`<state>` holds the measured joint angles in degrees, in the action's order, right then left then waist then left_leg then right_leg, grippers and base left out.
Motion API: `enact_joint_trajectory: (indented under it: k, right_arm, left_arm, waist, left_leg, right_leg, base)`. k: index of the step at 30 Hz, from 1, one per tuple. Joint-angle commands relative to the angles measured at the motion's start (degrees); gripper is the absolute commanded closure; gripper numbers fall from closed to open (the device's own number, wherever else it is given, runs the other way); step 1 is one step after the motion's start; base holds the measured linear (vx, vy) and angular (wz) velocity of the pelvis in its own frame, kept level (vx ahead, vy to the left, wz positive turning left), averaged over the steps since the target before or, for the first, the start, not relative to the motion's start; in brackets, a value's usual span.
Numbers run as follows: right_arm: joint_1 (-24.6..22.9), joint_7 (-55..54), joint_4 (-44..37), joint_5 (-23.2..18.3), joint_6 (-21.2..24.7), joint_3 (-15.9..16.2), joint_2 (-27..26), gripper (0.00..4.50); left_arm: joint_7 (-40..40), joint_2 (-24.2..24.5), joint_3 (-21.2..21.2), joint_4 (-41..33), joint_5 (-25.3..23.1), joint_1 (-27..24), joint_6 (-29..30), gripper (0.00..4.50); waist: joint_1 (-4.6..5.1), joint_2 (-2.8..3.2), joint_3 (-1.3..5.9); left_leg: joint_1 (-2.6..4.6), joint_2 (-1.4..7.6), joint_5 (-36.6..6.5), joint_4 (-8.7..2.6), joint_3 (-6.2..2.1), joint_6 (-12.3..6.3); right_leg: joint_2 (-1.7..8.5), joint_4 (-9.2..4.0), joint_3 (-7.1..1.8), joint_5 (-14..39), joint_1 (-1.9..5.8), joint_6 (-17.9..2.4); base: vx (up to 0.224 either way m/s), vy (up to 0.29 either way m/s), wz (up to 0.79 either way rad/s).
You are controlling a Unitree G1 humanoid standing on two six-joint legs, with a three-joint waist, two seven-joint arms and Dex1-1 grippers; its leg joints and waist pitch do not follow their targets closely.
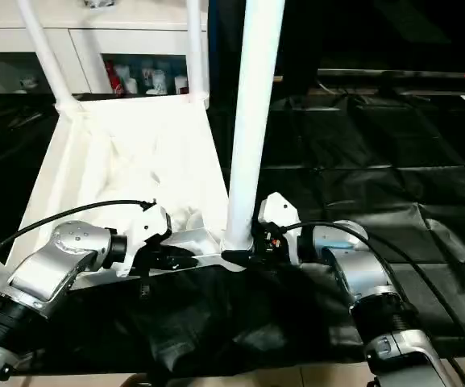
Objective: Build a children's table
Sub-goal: Rotate leg to tighten
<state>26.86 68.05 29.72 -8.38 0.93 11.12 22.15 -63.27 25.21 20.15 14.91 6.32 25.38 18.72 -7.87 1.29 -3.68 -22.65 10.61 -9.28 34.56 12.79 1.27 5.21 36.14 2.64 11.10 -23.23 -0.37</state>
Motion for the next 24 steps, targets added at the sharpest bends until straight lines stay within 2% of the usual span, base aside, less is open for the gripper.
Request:
enact_joint_trajectory:
  k: [1,4,6,7,8,9,11,12,13,14,15,16,17,18,19,20,22,24]
  right_arm:
    - [1.3,-0.6,1.2,0.3,-0.6,-0.5,-0.1,1.56]
    - [0.8,-2.9,3.3,-0.5,-1.3,-1.5,-2.0,1.64]
    - [0.2,-8.5,5.9,0.7,-2.8,-2.3,-3.8,1.71]
    - [0.2,-10.3,6.6,1.1,-3.2,-2.6,-4.4,1.73]
    - [0.1,-17.0,9.1,2.2,-3.3,-3.7,-6.4,1.73]
    - [0.1,-17.7,9.3,2.3,-3.3,-3.9,-6.6,1.74]
    - [0.2,-25.4,12.1,2.8,-2.6,-5.4,-9.5,1.74]
    - [0.5,-28.2,13.1,2.8,-2.4,-6.0,-10.7,1.74]
    - [1.1,-32.3,14.5,3.2,-2.4,-6.5,-12.3,1.74]
    - [1.3,-33.4,14.9,3.4,-2.5,-6.6,-12.8,1.75]
    - [1.9,-35.9,15.9,4.0,-2.5,-6.6,-13.8,1.75]
    - [2.7,-38.4,17.2,4.4,-2.5,-6.7,-15.2,1.75]
    - [3.5,-39.5,18.0,4.4,-2.5,-6.7,-16.6,1.75]
    - [3.9,-39.7,18.4,4.5,-2.7,-6.4,-17.4,1.75]
    - [4.7,-39.2,18.8,4.8,-3.5,-5.5,-19.1,1.75]
    - [5.1,-38.5,18.8,5.0,-4.2,-4.8,-19.9,1.75]
    - [5.6,-37.4,18.4,5.2,-6.0,-4.3,-20.7,1.19]
    - [5.7,-35.8,17.5,4.3,-7.5,-4.8,-20.6,0.95]
  left_arm:
    - [-0.1,-0.5,-0.4,0.9,0.7,-0.9,-0.4,4.50]
    - [2.2,-1.6,-0.9,2.3,0.0,0.0,-0.3,4.50]
    - [5.0,-3.1,-1.4,4.4,-0.9,1.2,-0.2,4.50]
    - [5.8,-3.6,-1.6,5.0,-1.1,1.6,-0.1,4.50]
    - [8.6,-5.3,-2.0,7.4,-1.8,3.1,0.3,4.50]
    - [8.9,-5.6,-2.0,7.7,-1.9,3.3,0.3,4.50]
    - [12.5,-7.9,-2.0,11.5,-3.2,5.8,0.1,4.50]
    - [13.8,-8.9,-2.1,13.1,-3.5,6.8,0.1,4.50]
    - [16.2,-10.6,-2.3,15.6,-4.1,8.5,-0.2,4.50]
    - [17.0,-11.1,-2.4,16.3,-4.3,9.0,-0.4,4.50]
    - [18.6,-12.1,-2.6,17.9,-4.6,10.1,-0.7,4.50]
    - [20.8,-13.5,-3.0,19.9,-5.2,11.4,-1.3,4.50]
    - [22.4,-14.7,-3.2,21.6,-5.7,12.6,-1.9,4.50]
    - [23.0,-15.3,-3.2,22.6,-6.0,13.3,-2.3,4.50]
    - [24.0,-16.7,-3.1,24.6,-6.4,14.6,-3.6,4.50]
    - [24.1,-17.5,-3.1,25.7,-6.4,15.3,-4.3,4.50]
    - [23.8,-18.5,-2.9,27.1,-6.5,16.1,-6.0,4.50]
    - [22.0,-18.4,-2.7,27.4,-6.2,16.1,-7.4,4.50]
  waist:
    - [0.11,-0.99,4.17]
    - [0.34,-0.60,4.04]
    - [0.75,-0.77,3.82]
    - [1.04,-0.65,3.76]
    - [1.37,-0.60,3.51]
    - [1.54,-0.62,3.40]
    - [1.95,-0.66,3.28]
    - [1.99,-0.35,3.26]
    - [2.16,-0.44,3.24]
    - [2.35,-0.32,3.13]
    - [2.37,0.30,3.19]
    - [2.74,0.69,3.16]
    - [3.09,0.86,3.02]
    - [3.27,0.98,3.01]
    - [3.55,1.32,3.01]
    - [3.67,1.52,2.84]
    - [3.73,1.15,2.93]
    - [3.62,1.19,2.88]
  left_leg:
    - [1.66,2.84,-15.2,-4.27,-2.33,-0.53]
    - [1.79,2.80,-16.6,-4.32,-2.36,-0.07]
    - [1.92,2.68,-18.2,-4.48,-2.46,0.59]
    - [2.11,2.68,-19.2,-4.56,-2.47,1.18]
    - [2.30,2.59,-20.6,-4.66,-2.62,1.86]
    - [2.39,2.50,-21.6,-4.68,-2.69,2.16]
    - [2.69,2.31,-23.9,-4.78,-3.15,2.90]
    - [2.79,2.38,-24.5,-4.88,-3.35,3.17]
    - [2.95,2.30,-25.8,-4.91,-3.58,3.41]
    - [3.06,2.21,-26.9,-5.09,-3.79,3.55]
    - [3.10,2.19,-27.8,-5.16,-4.11,3.90]
    - [3.44,2.23,-30.5,-5.30,-4.37,4.32]
    - [3.80,2.31,-33.9,-5.59,-4.61,4.63]
    - [4.11,2.39,-35.9,-5.75,-4.71,5.02]
    - [4.13,2.44,-38.4,-6.17,-4.91,5.38]
    - [4.82,2.42,-40.9,-6.30,-4.83,5.60]
    - [4.74,2.30,-41.4,-6.37,-4.90,5.36]
    - [4.83,2.31,-41.6,-6.41,-4.86,4.93]
  right_leg:
    - [3.62,-5.05,-2.19,17.9,1.81,-9.9]
    - [3.69,-5.29,-2.20,19.1,1.65,-10.0]
    - [3.66,-5.59,-2.17,21.5,1.64,-9.7]
    - [3.75,-5.89,-2.19,23.3,1.45,-9.3]
    - [3.84,-6.18,-2.13,25.7,1.39,-8.9]
    - [3.85,-6.39,-2.04,27.6,1.31,-8.5]
    - [4.16,-7.09,-1.87,33.4,1.24,-6.3]
    - [4.21,-7.15,-1.82,34.0,1.19,-6.1]
    - [4.13,-7.38,-1.66,35.0,1.06,-5.4]
    - [4.05,-7.64,-1.48,35.6,0.94,-5.2]
    - [4.15,-7.55,-1.37,35.4,1.03,-5.3]
    - [4.00,-7.91,-0.85,34.7,1.02,-5.4]
    - [3.64,-8.32,-0.08,33.9,0.99,-5.3]
    - [3.50,-8.37,0.27,33.2,1.00,-5.3]
    - [3.40,-8.54,0.62,31.2,1.33,-5.2]
    - [3.27,-8.97,1.08,30.8,1.05,-5.2]
    - [3.38,-9.01,1.22,30.7,1.40,-5.0]
    - [3.92,-9.32,1.31,32.3,1.37,-4.6]
  base:
    - [0.000,0.000,0.00]
    - [0.000,0.000,0.00]
    - [0.000,0.000,0.00]
    - [0.000,0.000,0.00]
    - [0.000,0.000,0.00]
    - [0.000,0.000,0.00]
    - [0.000,0.000,0.00]
    - [0.000,0.000,0.00]
    - [0.000,0.000,0.00]
    - [0.000,0.000,0.00]
    - [-0.054,0.031,-0.06]
    - [-0.054,0.031,-0.06]
    - [-0.057,0.043,-0.05]
    - [0.000,0.000,0.00]
    - [0.000,0.000,0.00]
    - [0.000,0.000,0.00]
    - [0.000,0.000,0.00]
    - [0.000,0.000,0.00]
